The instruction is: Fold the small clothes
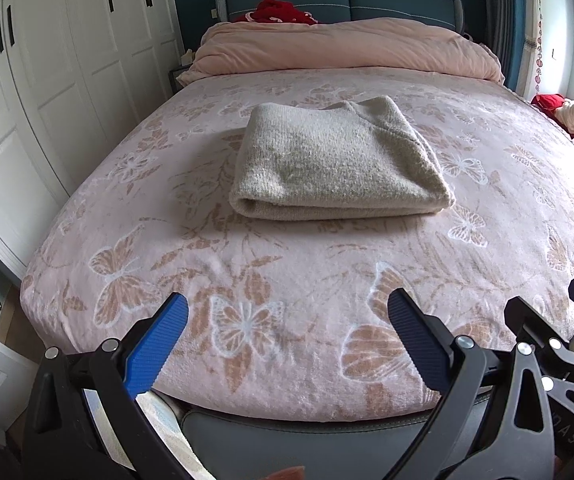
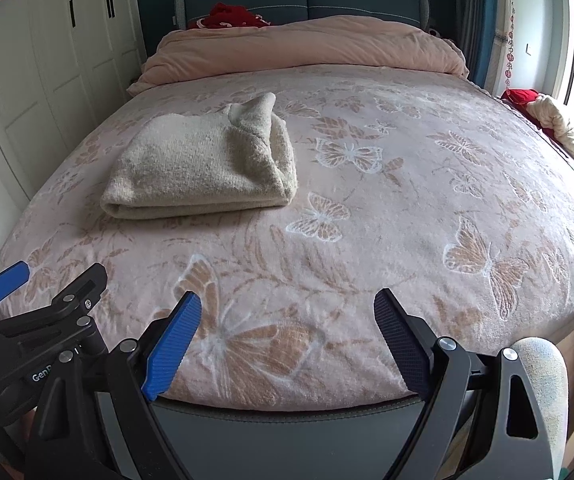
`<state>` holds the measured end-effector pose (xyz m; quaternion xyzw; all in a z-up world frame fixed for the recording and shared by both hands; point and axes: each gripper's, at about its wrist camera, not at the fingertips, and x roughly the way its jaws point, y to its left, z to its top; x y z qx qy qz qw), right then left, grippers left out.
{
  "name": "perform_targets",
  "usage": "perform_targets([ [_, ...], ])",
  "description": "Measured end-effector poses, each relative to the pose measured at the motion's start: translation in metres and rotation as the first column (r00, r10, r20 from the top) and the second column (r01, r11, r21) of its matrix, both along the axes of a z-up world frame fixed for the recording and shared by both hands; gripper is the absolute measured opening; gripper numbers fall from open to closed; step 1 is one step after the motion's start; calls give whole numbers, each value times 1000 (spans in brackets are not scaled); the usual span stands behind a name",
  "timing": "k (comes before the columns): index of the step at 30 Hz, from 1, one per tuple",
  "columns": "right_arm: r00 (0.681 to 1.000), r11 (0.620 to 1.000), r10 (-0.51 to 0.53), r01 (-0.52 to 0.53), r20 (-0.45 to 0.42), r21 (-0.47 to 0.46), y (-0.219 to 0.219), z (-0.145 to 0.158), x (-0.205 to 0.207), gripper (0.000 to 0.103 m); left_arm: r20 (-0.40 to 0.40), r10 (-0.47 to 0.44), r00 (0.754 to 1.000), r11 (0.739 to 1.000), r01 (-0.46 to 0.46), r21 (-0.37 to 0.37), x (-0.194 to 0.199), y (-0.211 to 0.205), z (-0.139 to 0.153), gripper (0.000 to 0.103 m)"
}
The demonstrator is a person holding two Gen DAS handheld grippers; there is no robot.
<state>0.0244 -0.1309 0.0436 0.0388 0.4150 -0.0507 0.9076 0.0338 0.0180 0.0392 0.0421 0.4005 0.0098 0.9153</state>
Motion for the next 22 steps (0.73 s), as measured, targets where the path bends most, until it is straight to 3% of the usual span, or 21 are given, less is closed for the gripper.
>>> perform_targets([
  [22, 1000, 1000, -15, 15, 3, 3, 6, 1, 0, 86, 10, -10, 1000, 1000, 10, 4, 2, -3, -1, 95],
])
